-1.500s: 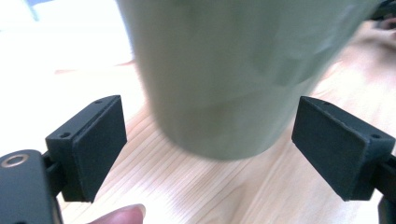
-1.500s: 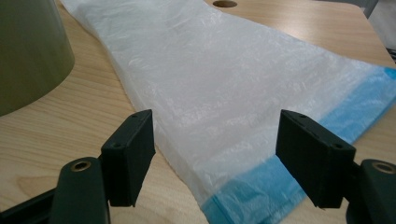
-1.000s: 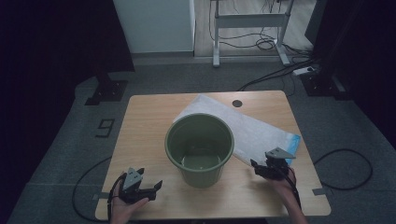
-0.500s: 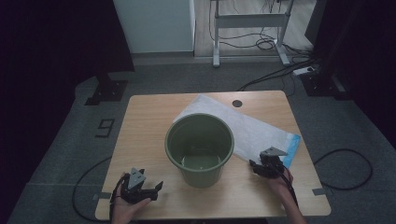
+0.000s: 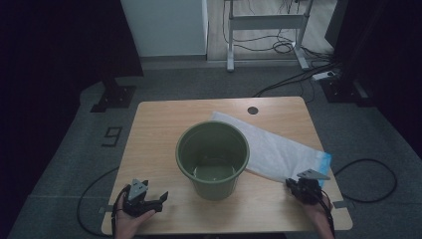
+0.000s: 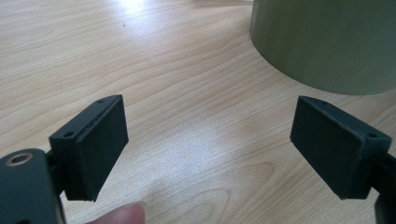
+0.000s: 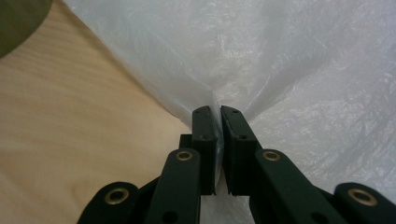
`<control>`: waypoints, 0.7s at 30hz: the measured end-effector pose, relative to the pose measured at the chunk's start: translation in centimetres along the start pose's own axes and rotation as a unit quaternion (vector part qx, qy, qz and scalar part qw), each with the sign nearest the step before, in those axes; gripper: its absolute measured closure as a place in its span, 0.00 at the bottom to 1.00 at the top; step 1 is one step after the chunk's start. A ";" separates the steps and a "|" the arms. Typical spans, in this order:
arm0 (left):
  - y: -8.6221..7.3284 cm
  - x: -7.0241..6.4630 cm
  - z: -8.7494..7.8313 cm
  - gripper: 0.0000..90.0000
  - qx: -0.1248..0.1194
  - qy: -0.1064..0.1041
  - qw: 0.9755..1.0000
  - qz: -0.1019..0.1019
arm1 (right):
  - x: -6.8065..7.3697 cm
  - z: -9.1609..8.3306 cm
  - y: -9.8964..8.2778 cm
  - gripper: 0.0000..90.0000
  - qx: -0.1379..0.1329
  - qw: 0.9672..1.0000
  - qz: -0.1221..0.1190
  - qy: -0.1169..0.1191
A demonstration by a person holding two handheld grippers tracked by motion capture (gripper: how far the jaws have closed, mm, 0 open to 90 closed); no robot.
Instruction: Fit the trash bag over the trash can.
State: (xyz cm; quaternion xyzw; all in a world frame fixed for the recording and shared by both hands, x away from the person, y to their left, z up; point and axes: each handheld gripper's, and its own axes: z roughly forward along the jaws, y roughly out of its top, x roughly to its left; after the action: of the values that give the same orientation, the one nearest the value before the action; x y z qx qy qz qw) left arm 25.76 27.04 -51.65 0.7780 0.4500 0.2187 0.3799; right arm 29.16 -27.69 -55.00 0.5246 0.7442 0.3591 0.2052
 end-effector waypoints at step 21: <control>0.7 -0.2 1.5 0.14 0.003 -0.020 1.000 0.013 | 3.8 -1.4 0.2 0.43 -0.073 0.996 -0.045 -0.017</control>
State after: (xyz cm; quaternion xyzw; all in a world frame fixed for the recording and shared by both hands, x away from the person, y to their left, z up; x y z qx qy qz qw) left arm 27.05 26.02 -51.98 0.7894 0.4329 0.2062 0.3834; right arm 26.98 -24.61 -53.64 0.4808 0.7351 0.3935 0.2715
